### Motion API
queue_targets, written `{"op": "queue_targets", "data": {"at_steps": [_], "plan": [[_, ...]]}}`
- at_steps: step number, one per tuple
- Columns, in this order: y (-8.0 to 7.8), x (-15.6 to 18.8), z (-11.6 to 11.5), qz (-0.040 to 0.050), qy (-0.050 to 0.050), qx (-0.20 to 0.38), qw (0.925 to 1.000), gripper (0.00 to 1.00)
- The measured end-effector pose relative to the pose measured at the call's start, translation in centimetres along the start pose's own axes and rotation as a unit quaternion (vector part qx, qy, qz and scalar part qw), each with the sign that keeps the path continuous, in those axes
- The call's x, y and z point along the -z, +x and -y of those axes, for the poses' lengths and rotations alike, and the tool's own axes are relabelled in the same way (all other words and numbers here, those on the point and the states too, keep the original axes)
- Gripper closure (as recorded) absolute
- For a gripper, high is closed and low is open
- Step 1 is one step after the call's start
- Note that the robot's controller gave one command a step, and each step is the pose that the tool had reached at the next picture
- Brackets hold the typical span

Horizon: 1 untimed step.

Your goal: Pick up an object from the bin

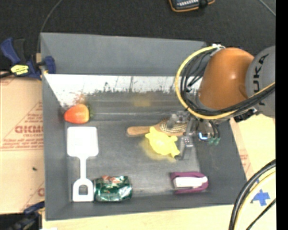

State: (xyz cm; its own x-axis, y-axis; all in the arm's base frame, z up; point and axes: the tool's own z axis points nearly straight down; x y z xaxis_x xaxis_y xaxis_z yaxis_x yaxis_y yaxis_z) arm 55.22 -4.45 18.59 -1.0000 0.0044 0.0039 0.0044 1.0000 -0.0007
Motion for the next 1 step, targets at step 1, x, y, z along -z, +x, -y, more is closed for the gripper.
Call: {"op": "queue_targets", "data": {"at_steps": [1], "plan": [[-0.17, 0.39, 0.01, 0.0038, 0.0, 0.001, 1.0, 0.0]]}}
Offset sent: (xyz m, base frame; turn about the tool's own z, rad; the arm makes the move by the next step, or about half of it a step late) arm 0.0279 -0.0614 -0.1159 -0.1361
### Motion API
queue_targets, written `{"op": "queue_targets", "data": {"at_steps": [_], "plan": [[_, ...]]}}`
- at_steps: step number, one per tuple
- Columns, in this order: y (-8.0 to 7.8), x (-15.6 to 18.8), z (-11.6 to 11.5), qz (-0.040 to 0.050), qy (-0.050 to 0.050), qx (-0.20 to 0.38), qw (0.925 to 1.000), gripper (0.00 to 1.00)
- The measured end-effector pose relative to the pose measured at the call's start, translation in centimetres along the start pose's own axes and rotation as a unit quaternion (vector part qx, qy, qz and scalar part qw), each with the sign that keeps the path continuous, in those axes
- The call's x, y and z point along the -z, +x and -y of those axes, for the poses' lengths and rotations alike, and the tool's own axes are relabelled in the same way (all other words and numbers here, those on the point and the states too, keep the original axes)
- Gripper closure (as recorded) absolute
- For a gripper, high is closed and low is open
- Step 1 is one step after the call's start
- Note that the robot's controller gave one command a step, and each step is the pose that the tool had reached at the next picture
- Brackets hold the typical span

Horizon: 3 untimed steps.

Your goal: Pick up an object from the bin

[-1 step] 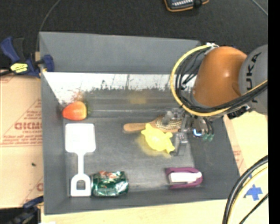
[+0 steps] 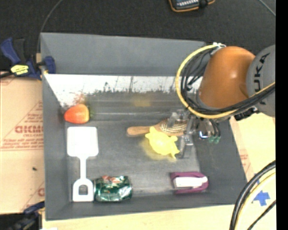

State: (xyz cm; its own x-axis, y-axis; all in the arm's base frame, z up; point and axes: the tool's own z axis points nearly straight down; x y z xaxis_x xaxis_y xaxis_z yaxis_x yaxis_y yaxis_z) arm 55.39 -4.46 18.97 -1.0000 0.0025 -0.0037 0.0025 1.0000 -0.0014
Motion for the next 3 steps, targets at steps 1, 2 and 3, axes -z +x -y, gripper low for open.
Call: {"op": "queue_targets", "data": {"at_steps": [1, 2, 3], "plan": [[-2.8, -12.1, 6.3, 0.0027, 0.001, 0.066, 0.9978, 0.0], [-2.7, -11.7, 2.7, 0.0088, 0.001, 0.086, 0.9962, 0.0], [-2.2, -11.7, 1.5, 0.0099, 0.002, 0.029, 0.9995, 0.0]]}}
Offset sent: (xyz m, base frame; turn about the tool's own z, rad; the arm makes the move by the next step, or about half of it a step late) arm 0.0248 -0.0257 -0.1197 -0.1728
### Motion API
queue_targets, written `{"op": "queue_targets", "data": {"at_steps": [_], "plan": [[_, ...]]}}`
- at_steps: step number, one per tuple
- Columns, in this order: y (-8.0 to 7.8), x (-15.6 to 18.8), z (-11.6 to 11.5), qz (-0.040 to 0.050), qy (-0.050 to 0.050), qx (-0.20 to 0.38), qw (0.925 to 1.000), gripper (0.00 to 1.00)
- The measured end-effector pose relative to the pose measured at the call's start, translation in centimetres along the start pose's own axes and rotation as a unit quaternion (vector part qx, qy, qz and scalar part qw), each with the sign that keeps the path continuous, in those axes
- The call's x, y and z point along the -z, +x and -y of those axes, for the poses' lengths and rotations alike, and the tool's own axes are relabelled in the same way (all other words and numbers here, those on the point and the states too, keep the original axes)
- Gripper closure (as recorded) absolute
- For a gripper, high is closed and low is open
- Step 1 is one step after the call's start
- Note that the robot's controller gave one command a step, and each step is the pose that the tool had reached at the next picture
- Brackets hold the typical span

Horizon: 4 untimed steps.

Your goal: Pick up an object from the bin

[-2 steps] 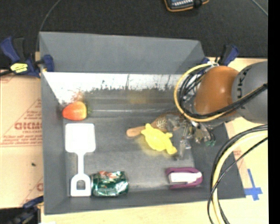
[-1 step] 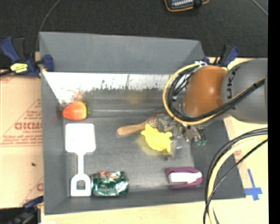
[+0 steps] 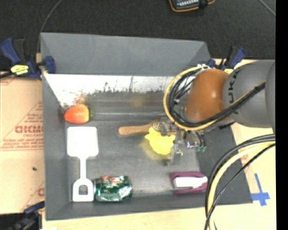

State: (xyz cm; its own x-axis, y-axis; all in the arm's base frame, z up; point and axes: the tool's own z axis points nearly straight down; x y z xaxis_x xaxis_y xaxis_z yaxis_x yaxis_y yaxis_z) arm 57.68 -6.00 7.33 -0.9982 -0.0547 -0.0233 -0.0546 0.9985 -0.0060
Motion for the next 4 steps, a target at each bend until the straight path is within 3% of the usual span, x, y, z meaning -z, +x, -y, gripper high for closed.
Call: {"op": "queue_targets", "data": {"at_steps": [1, 2, 4], "plan": [[-0.58, 0.18, 1.36, 0.002, 0.0, 0.055, 0.9985, 0.0], [-0.34, 0.14, 0.56, 0.0018, 0.0, 0.026, 0.9997, 1.0], [-0.39, 0.95, 0.62, 0.0033, 0.0, 0.026, 0.9997, 1.0]]}}
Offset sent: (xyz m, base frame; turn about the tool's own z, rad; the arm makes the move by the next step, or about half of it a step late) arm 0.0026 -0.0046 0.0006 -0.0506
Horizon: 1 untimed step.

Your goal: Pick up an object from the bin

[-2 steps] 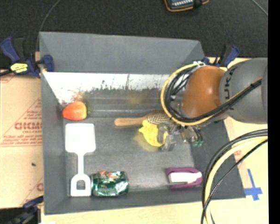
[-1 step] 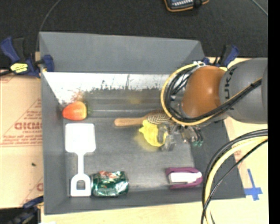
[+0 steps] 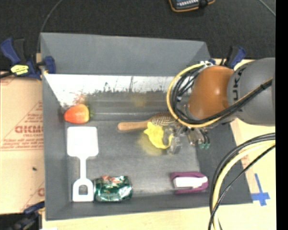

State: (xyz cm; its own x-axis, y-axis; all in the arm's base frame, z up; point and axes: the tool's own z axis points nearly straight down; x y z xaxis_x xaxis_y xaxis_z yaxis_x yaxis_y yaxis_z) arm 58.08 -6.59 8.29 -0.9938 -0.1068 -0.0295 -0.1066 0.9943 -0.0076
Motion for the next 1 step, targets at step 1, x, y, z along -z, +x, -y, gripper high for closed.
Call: {"op": "queue_targets", "data": {"at_steps": [1], "plan": [[-0.07, 1.31, 0.06, 0.0011, 0.0, 0.0, 1.0, 1.0]]}}
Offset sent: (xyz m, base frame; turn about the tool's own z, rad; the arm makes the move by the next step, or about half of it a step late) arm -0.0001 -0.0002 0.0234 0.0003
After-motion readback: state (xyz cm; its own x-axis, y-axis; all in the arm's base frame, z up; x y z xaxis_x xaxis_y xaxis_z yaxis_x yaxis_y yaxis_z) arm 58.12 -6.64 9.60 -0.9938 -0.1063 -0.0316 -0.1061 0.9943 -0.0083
